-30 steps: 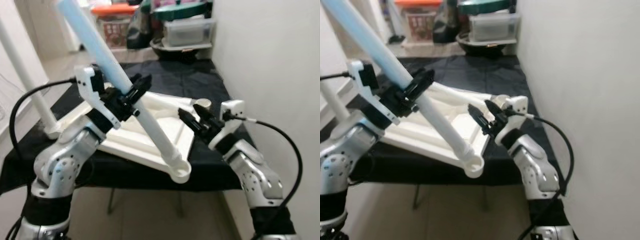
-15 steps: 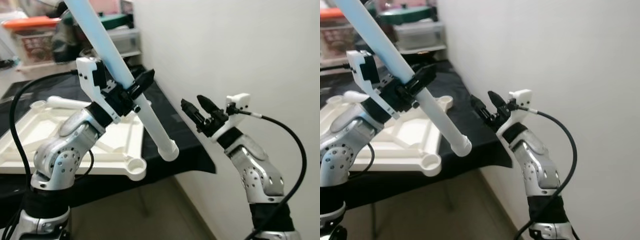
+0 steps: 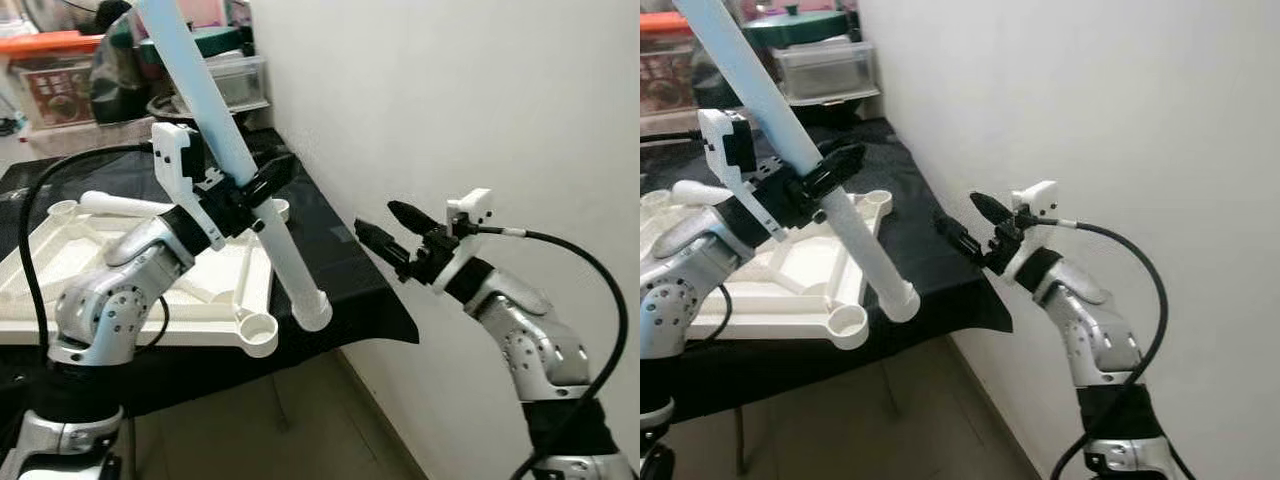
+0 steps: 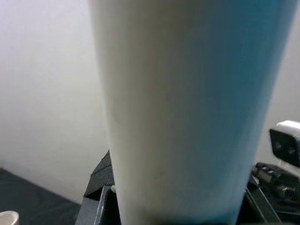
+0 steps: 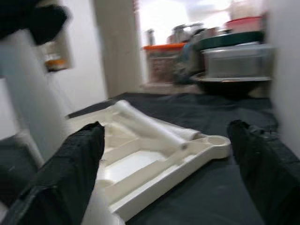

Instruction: Building children table

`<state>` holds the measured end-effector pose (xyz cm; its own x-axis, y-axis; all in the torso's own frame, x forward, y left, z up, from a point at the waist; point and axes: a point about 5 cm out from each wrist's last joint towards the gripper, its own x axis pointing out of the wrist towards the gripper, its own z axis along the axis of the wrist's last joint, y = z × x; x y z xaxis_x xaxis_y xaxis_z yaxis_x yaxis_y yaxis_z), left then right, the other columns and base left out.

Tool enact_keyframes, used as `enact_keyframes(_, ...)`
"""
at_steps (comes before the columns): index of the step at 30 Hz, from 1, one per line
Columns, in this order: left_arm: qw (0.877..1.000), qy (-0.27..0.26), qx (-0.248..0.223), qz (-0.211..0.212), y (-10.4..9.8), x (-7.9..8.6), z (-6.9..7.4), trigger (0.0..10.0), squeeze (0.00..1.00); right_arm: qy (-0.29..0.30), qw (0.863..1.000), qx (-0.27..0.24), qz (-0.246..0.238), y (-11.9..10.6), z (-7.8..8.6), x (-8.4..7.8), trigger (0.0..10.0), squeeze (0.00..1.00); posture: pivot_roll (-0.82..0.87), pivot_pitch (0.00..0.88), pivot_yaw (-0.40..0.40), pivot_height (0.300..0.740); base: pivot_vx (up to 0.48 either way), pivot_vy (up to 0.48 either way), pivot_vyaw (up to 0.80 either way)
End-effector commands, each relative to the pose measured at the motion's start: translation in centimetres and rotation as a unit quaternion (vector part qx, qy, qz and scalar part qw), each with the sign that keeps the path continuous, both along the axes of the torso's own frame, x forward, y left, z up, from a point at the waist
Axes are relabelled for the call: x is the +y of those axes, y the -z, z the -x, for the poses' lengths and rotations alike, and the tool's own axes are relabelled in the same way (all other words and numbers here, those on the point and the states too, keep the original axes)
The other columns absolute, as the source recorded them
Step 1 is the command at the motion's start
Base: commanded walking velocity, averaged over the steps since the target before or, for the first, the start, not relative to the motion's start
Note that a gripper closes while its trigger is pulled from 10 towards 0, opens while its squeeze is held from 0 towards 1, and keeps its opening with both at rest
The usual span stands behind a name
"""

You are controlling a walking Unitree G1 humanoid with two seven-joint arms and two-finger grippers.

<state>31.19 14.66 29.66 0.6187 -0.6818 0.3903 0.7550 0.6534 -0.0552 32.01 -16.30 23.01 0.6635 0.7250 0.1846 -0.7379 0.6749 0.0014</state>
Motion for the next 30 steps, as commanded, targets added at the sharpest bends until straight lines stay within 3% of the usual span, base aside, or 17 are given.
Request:
enact_keyframes(1, 1.000, 0.001, -0.019, -0.008, -0.7, 0.2, -0.3, 10.0, 0.00, -0.035, 0.999, 0.009, 0.017, 0.2, 0.1, 0.5, 10.0, 1.00, 0.05, 0.000, -0.010, 0.740, 0.000, 0.000, 0.00)
enact_keyframes(2, 1.000, -0.003, -0.017, -0.011, -0.7, 0.1, -0.9, 10.0, 0.00, -0.033, 0.999, 0.013, 0.017, 0.1, 0.0, 0.4, 10.0, 0.00, 0.05, 0.000, -0.002, 0.740, 0.000, 0.000, 0.00)
enact_keyframes(8, 1.000, -0.001, -0.020, -0.023, -0.7, -0.4, -1.9, 10.0, 0.00, -0.021, 0.999, 0.024, 0.010, -0.1, -0.2, 0.6, 10.0, 0.00, 0.05, 0.000, -0.001, 0.740, 0.000, 0.000, 0.00)
enact_keyframes(13, 0.999, 0.015, -0.031, -0.015, -1.2, -1.5, -2.4, 10.0, 0.00, -0.015, 0.999, 0.026, -0.016, 0.4, -0.3, 1.5, 10.0, 0.00, 0.05, 0.000, 0.001, 0.740, 0.000, 0.000, -0.80)
enact_keyframes(30, 0.999, 0.003, -0.040, -0.020, -1.1, -0.9, -3.1, 10.0, 0.00, -0.044, 0.998, 0.033, -0.023, 0.5, 0.3, 3.7, 10.0, 0.00, 0.05, 0.000, 0.001, 0.740, 0.000, 0.000, -0.80)
